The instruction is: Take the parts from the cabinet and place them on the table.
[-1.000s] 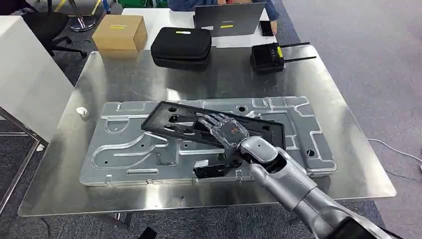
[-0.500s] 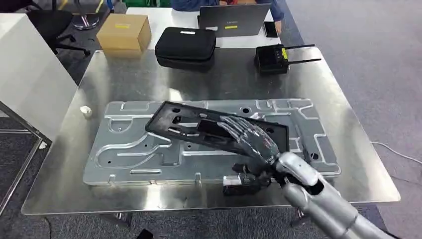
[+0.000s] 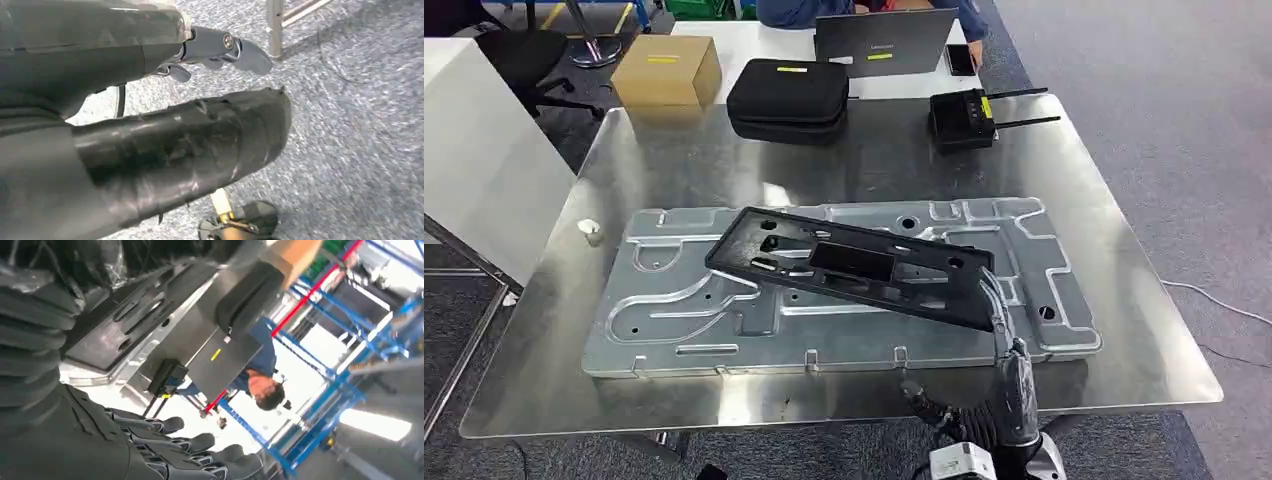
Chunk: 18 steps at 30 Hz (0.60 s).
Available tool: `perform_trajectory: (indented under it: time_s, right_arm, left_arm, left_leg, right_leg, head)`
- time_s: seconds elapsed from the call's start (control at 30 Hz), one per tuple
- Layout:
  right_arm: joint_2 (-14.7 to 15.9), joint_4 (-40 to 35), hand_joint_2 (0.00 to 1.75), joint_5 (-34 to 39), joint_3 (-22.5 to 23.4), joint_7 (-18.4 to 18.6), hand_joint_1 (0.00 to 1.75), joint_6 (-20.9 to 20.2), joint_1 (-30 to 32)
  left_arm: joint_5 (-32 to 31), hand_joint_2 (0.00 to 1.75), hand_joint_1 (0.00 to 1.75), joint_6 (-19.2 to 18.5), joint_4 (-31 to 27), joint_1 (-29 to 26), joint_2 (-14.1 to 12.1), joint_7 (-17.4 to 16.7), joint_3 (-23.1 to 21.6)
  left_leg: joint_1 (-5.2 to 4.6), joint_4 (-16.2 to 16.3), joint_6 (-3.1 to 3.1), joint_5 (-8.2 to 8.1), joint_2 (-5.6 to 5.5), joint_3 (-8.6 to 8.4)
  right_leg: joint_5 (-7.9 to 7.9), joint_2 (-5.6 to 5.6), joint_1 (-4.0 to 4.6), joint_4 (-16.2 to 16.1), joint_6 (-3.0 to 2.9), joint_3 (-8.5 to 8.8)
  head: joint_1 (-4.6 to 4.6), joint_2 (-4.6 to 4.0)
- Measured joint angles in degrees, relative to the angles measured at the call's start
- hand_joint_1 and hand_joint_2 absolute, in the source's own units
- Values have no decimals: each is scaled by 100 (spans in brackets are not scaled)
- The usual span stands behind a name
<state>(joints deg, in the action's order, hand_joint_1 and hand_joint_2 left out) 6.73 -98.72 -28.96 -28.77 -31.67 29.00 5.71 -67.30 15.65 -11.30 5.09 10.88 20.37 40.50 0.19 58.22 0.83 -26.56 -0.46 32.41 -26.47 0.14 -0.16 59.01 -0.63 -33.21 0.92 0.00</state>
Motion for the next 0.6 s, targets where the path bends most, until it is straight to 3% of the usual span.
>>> perform_trajectory:
  time_s: [0.03,0.07,0.1,0.13,0.2,0.23,0.27,0.3,0.37,0.4,0.43,0.53,0.57,0.6]
  right_arm:
    - [-64,-60,0,53,46,-33,0,46,73]
    - [-121,-123,0,94,97,-72,0,105,130]
    - [-162,-168,0,140,149,-105,0,146,181]
    - [-206,-202,0,197,184,-131,0,182,214]
    - [-293,-262,0,343,265,-199,0,267,315]
    - [-339,-291,0,423,300,-239,0,311,388]
    - [-379,-328,0,506,346,-273,0,350,452]
    - [-413,-365,0,573,391,-297,0,385,500]
    - [-470,-466,0,673,455,-328,0,411,566]
    - [-501,-512,0,702,479,-337,0,413,580]
    - [-525,-535,0,761,498,-332,0,413,602]
    - [-582,-584,0,864,584,-335,0,437,686]
    - [-610,-593,0,898,601,-335,0,411,696]
    - [-636,-595,0,929,612,-337,0,392,697]
  left_arm:
    - [11,0,0,7,0,-20,0,0,18]
    - [22,0,0,26,0,-34,4,2,26]
    - [22,0,0,41,0,-35,4,4,30]
    - [31,0,0,63,0,-35,4,9,37]
    - [63,0,0,122,0,-56,7,26,61]
    - [79,0,0,170,0,-77,7,37,70]
    - [85,0,0,203,2,-97,7,46,92]
    - [96,0,0,223,2,-113,7,55,125]
    - [96,0,0,275,2,-122,24,59,155]
    - [98,0,0,282,0,-120,35,59,157]
    - [100,0,0,288,2,-116,37,57,162]
    - [103,0,0,297,2,-127,53,39,168]
    - [103,0,0,302,2,-142,52,33,173]
    - [103,0,0,306,2,-136,52,24,179]
  left_leg:
    - [-1,-20,29,21,2,-2]
    - [65,-92,80,87,25,-14]
    - [59,-116,105,116,36,-10]
    - [60,-117,143,136,42,18]
    - [57,-110,152,163,56,79]
    - [57,-105,148,181,61,111]
    - [58,-97,135,199,61,134]
    - [61,-85,118,213,62,154]
    - [65,-40,92,227,61,190]
    - [64,-5,70,235,63,207]
    - [32,14,23,243,58,222]
    - [49,-29,-110,326,57,227]
    - [50,-13,-153,345,49,258]
    - [69,94,-170,174,45,333]
  right_leg:
    - [14,1,-2,-13,31,7]
    - [-19,9,4,11,64,-5]
    - [-168,1,-15,132,98,-41]
    - [-431,0,-26,452,126,-169]
    - [-908,1,-58,1325,179,-522]
    - [-1024,0,-66,1657,201,-641]
    - [-982,-1,-77,1693,212,-617]
    - [-819,-5,-93,1448,218,-454]
    - [-379,-12,-120,429,207,157]
    - [-374,-10,-122,-10,191,377]
    - [-352,-3,-62,-3,169,350]
    - [-276,10,-24,12,49,296]
    - [-203,6,-76,-44,-29,262]
    - [-149,-12,-78,-54,-76,225]
  head:
    - [-2,0]
    - [-2,0]
    - [9,0]
    - [13,0]
    - [13,0]
    - [15,0]
    - [13,0]
    - [15,0]
    - [13,0]
    - [15,0]
    - [11,0]
    - [7,0]
    - [15,0]
    - [0,0]
